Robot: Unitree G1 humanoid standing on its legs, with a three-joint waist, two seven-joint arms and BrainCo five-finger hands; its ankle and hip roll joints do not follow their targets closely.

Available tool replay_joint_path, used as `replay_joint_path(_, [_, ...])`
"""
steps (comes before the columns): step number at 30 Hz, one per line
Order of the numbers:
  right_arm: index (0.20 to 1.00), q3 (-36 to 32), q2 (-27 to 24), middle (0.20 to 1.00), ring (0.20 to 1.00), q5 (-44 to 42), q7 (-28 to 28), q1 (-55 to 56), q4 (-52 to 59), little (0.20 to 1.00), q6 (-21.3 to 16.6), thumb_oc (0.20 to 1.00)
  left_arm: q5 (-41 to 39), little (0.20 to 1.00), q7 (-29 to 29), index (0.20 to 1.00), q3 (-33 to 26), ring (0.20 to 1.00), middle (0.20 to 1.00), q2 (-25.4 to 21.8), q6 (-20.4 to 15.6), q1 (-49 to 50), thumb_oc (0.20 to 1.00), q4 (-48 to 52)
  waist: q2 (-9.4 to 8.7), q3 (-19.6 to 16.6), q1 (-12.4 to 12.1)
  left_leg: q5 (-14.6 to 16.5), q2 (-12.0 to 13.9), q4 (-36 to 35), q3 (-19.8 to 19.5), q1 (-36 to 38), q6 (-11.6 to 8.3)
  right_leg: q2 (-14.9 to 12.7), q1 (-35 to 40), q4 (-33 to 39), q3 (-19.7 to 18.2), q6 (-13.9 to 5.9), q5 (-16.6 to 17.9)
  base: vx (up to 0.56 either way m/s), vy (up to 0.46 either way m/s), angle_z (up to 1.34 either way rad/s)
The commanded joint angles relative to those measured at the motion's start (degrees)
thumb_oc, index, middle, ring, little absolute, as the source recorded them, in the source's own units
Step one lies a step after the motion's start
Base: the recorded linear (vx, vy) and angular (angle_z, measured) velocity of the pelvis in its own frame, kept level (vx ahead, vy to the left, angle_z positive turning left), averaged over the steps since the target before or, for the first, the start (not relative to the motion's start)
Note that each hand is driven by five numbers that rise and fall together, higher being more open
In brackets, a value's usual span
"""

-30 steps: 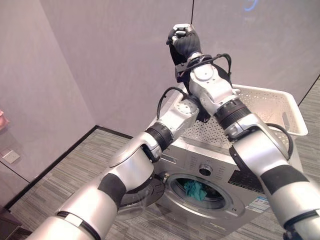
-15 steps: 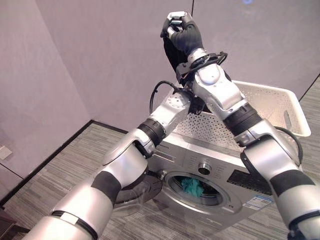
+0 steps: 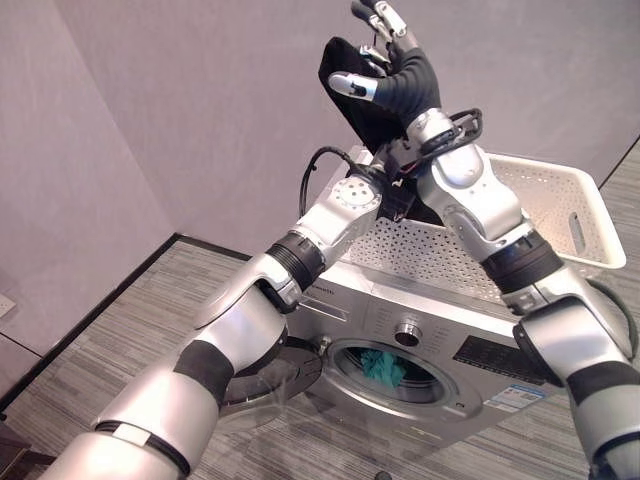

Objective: Grab the laundry basket,head to the washer,open it,put in the laundry and shut it.

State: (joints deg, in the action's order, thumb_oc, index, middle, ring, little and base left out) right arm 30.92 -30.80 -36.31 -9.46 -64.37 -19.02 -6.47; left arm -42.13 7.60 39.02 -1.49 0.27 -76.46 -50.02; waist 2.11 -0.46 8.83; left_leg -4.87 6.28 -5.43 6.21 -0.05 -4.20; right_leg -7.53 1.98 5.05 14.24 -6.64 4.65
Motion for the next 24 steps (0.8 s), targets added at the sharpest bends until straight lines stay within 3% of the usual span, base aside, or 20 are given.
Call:
replay_joint_path(1, [1.000, -1.8, -3.2, 1.000, 1.000, 1.0, 0.3, -3.1, -5.4, 1.000, -3.1, 1.000, 0.9, 0.200, 2.2, 0.200, -4.2, 0.200, 0.200, -6.0, -5.2, -5.6, 0.200, -7.4, -0.49, 0.2, -1.4, 7.0, 0.5, 0.4, 1.0, 4.7, 0.19, -0.9, 0.6, 0.0, -0.4, -1.15, -3.4, 0.00, 0.000, 0.00])
replay_joint_path(18, [1.000, 0.6, -3.0, 1.000, 1.000, 1.5, 1.3, -5.7, -7.8, 1.000, -2.0, 1.000, 0.5, 0.200, 1.3, 0.200, -3.5, 0.200, 0.200, -5.9, -5.2, -5.4, 0.200, -8.0, -1.02, 0.3, -1.9, 7.1, 0.3, 0.4, 0.9, 5.0, 0.42, -1.2, 0.9, 0.0, -0.1, -1.34, -3.4, 0.00, 0.001, 0.00])
replay_joint_path(19, [1.000, 1.2, -2.6, 1.000, 1.000, 1.6, 1.1, -7.0, -10.0, 1.000, -1.4, 1.000, 0.3, 1.000, 1.0, 1.000, -3.4, 1.000, 1.000, -5.2, -4.9, -6.1, 1.000, -9.6, -1.06, 0.3, -1.9, 7.1, 0.2, 0.4, 0.8, 4.7, 0.44, -1.3, 0.8, 0.0, -0.2, -1.42, -3.3, 0.00, 0.038, 0.00])
replay_joint_path(24, [1.000, 1.2, -2.0, 1.000, 1.000, 0.7, 0.7, -8.6, -13.2, 1.000, -1.4, 1.000, 0.7, 1.000, 0.7, 1.000, -2.6, 1.000, 1.000, -5.1, -4.8, -7.6, 1.000, -10.9, -1.22, 0.2, -2.0, 7.1, 0.1, 0.4, 0.6, 4.6, 0.52, -1.4, 0.8, 0.0, -0.1, -1.44, -3.4, 0.00, 0.009, 0.01])
